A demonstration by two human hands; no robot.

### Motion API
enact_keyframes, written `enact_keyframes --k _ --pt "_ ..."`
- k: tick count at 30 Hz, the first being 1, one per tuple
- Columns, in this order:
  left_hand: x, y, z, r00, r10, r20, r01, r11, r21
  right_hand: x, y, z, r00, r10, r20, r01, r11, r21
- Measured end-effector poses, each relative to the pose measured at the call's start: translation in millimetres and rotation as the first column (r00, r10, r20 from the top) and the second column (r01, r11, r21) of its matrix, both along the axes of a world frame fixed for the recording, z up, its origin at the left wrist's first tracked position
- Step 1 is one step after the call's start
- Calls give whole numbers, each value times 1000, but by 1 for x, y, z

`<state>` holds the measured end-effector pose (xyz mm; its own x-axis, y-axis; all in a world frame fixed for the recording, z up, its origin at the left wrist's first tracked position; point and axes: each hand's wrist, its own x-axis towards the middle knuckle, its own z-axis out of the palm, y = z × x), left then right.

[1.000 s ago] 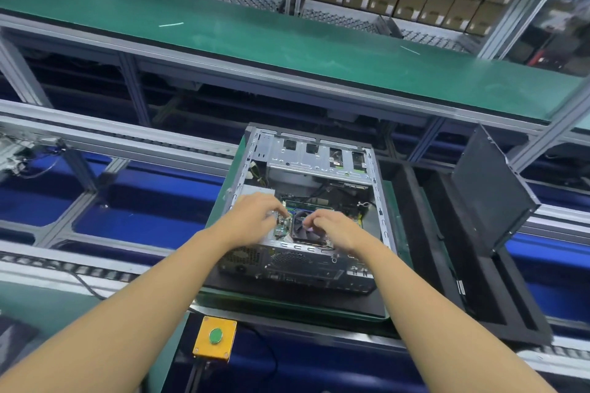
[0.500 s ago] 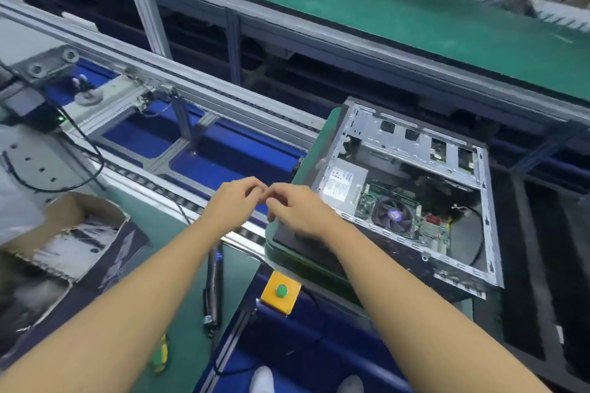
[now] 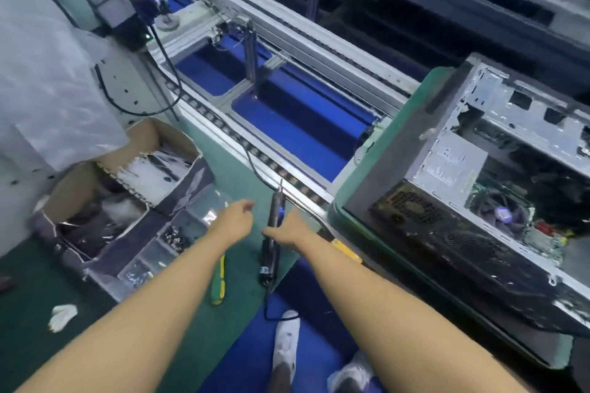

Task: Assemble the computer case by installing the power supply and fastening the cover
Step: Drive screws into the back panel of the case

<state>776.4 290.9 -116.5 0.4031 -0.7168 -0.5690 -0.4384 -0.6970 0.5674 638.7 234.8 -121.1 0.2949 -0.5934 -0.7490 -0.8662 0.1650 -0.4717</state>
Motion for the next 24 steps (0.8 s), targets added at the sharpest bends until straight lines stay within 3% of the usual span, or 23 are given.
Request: enact_keyframes --k 3,8,13,17,20,24 --pt "4 3 -14 997 67 -33 -65 997 42 10 16 -25 994 19 -104 -25 998 -55" --pt "6 11 -25 993 99 -65 -95 994 62 23 37 -43 988 -68 -139 50 990 -135" --pt "3 7 -21 954 250 -166 -243 968 61 7 24 -27 962 -239 134 226 968 108" --pt "-11 -10 2 765 393 -511 -402 910 98 -26 15 11 922 -210 326 154 969 192" --pt "-28 -29 36 586 265 -766 -401 916 10 -47 1 50 858 -223 463 166 973 160" --pt "-67 -64 98 482 62 -874 -381 913 -146 -81 -24 110 704 -225 673 236 969 77"
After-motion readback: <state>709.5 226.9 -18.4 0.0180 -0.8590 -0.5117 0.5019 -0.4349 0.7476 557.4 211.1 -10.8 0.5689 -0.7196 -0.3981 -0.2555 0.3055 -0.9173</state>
